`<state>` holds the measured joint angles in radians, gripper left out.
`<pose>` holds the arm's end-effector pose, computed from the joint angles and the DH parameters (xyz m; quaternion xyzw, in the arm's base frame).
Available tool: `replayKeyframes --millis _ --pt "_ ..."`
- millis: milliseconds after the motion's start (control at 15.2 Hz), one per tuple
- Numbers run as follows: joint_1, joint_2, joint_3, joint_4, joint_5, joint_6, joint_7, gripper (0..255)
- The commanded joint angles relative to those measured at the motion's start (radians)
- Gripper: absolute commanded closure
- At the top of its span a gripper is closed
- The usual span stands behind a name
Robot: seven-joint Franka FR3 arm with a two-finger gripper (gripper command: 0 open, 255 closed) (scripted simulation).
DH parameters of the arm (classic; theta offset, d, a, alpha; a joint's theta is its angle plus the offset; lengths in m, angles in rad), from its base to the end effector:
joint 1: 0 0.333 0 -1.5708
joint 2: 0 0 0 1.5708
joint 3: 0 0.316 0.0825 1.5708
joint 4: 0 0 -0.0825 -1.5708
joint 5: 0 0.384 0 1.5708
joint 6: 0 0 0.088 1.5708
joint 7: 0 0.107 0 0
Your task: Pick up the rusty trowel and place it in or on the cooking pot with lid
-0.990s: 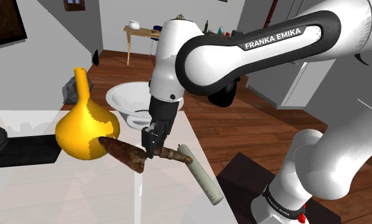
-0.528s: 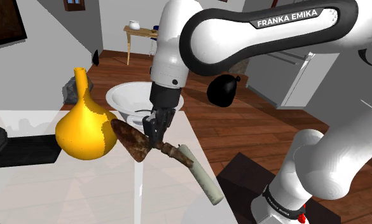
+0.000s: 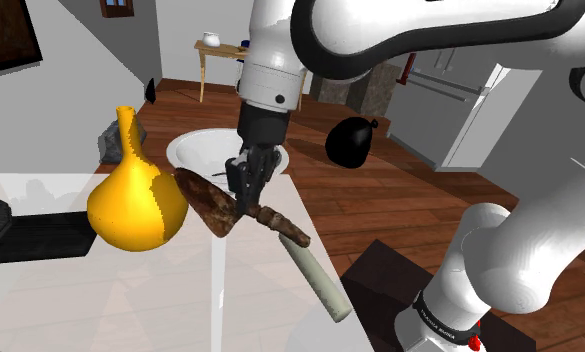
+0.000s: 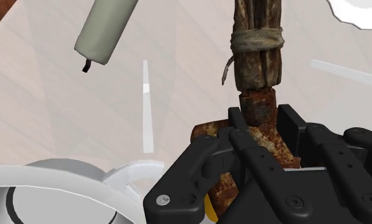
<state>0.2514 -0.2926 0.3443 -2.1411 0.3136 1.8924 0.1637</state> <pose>0.3753 0.2966 0.5230 -0.9817 -0.1608 0.0218 0.0994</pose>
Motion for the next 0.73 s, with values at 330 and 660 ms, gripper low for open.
replayKeyframes --millis 330,660 --pt "-0.004 -0.005 -0.008 0.089 -0.009 -0.093 0.018 255" --pt "-0.033 0.043 -0.047 0.156 -0.034 -0.127 -0.033 255"
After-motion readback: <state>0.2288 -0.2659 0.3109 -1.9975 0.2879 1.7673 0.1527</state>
